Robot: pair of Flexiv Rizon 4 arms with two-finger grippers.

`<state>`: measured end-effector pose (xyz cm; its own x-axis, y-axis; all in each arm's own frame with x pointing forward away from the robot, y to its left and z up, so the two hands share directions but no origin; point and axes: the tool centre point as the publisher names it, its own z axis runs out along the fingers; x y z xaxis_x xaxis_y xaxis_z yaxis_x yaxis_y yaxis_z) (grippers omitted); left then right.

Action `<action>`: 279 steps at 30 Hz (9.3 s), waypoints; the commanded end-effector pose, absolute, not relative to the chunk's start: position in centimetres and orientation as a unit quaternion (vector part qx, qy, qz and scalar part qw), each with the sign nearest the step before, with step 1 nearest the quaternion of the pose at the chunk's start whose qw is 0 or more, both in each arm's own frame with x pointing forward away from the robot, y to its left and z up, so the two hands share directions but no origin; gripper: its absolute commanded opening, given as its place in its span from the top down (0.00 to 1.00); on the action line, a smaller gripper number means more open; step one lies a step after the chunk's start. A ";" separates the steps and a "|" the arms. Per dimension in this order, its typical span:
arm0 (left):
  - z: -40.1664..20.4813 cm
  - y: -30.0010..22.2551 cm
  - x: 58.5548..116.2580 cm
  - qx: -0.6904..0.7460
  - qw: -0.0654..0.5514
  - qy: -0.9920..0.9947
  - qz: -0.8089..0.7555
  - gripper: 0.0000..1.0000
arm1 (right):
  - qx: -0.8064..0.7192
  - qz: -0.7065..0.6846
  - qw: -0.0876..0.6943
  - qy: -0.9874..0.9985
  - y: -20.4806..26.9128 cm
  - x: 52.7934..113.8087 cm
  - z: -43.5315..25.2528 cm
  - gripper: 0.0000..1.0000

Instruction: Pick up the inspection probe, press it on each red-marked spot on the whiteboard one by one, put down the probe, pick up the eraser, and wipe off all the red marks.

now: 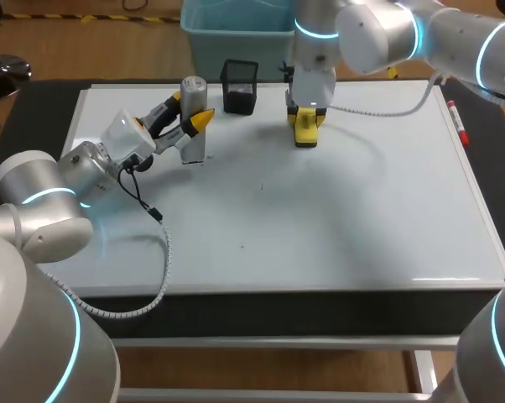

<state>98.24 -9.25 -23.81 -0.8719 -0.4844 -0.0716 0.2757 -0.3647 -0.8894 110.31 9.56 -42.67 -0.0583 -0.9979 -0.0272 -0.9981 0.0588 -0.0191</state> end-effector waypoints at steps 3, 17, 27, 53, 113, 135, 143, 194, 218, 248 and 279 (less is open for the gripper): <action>-23.7 -9.2 98.2 -0.102 0.232 0.514 -0.820 1.00 | -0.666 0.009 0.037 0.745 8.4 110.6 -40.9 0.00; -23.7 -9.2 98.2 -0.102 0.232 0.514 -0.820 1.00 | -0.417 0.237 0.065 0.875 2.5 114.2 -36.5 0.00; -23.7 -9.2 98.2 -0.102 0.232 0.514 -0.820 1.00 | -0.265 0.322 0.066 0.907 -1.2 116.0 -34.0 0.00; -23.7 -9.2 98.2 -0.102 0.232 0.514 -0.820 1.00 | -0.078 0.423 0.041 0.902 -6.5 117.7 -32.3 0.00; -13.2 -14.2 116.0 0.078 0.077 0.436 -0.893 1.00 | -0.078 0.423 0.041 0.902 -6.5 117.7 -32.3 0.00; -15.7 -18.5 116.4 0.087 0.017 0.438 -0.895 1.00 | -0.078 0.423 0.041 0.902 -6.5 117.7 -32.3 0.00; -16.7 -19.0 116.9 0.080 0.012 0.469 -0.880 1.00 | -0.078 0.423 0.041 0.902 -6.5 117.7 -32.3 0.00; -22.7 -20.6 118.3 0.096 -0.002 0.532 -0.841 1.00 | -0.078 0.423 0.041 0.902 -6.5 117.7 -32.3 0.00; -25.7 -21.0 119.7 0.090 -0.030 0.550 -0.830 1.00 | -0.078 0.423 0.041 0.902 -6.5 117.7 -32.3 0.00; -23.7 -18.6 118.4 0.074 0.012 0.599 -0.797 0.00 | -0.078 0.423 0.041 0.902 -6.5 117.7 -32.3 0.00; -25.4 -6.2 113.5 -0.112 0.193 0.683 -0.696 0.00 | -0.078 0.423 0.041 0.902 -6.5 117.7 -32.3 0.00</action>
